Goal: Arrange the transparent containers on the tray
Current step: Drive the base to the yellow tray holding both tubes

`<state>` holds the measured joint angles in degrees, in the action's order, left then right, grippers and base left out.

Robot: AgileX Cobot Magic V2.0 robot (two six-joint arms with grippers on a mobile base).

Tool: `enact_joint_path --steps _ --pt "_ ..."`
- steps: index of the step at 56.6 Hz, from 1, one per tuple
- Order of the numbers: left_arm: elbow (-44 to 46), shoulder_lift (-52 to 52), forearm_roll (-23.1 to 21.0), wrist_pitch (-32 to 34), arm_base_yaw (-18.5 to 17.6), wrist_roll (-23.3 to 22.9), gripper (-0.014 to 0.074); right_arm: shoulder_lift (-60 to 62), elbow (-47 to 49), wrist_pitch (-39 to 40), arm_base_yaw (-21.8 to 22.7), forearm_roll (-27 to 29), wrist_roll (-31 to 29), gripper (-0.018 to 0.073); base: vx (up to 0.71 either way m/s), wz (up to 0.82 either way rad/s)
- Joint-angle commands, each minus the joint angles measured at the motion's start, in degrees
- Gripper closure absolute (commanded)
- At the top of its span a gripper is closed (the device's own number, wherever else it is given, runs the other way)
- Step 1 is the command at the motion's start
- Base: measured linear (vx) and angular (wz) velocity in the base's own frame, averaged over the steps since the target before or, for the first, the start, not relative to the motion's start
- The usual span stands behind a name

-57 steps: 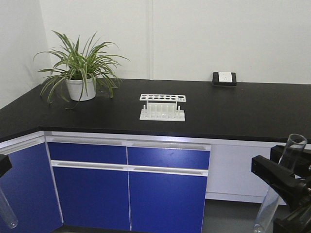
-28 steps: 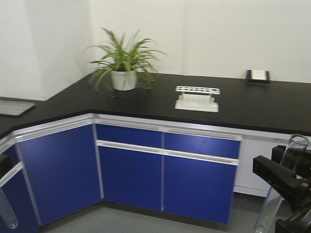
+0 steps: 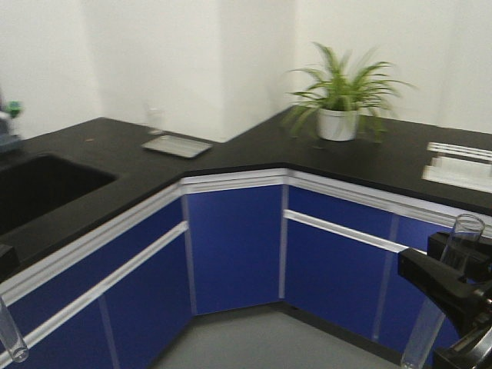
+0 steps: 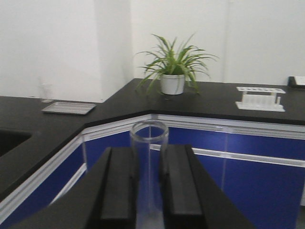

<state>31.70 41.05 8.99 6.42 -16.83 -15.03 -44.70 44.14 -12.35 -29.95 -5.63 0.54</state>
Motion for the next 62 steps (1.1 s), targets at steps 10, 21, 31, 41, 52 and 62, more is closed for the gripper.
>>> enact_joint_path --steps 10,21,31,41,52,62 --pt "1.77 -0.33 -0.55 4.71 -0.33 -0.22 0.0582 0.42 1.79 4.83 0.19 -0.67 -0.54 0.056 -0.06 0.73" --pt "1.77 -0.33 -0.55 4.71 -0.33 -0.22 0.0582 0.42 1.79 4.83 0.19 -0.67 -0.54 0.056 0.0 0.73" --pt "1.77 -0.33 -0.55 4.71 -0.33 -0.22 0.0582 0.42 1.79 4.83 0.19 -0.67 -0.54 0.056 0.06 0.64" --pt "1.77 -0.33 -0.55 4.71 -0.33 -0.22 0.0582 0.42 1.79 4.83 0.19 -0.67 -0.54 0.056 0.11 0.51" --pt "1.77 -0.33 -0.55 4.71 -0.33 -0.22 0.0582 0.42 1.79 4.83 0.19 -0.67 -0.54 0.056 0.13 0.46" --pt "1.77 -0.33 -0.55 4.71 -0.33 -0.22 0.0582 0.42 1.79 4.83 0.19 -0.67 -0.54 0.056 0.16 0.47"
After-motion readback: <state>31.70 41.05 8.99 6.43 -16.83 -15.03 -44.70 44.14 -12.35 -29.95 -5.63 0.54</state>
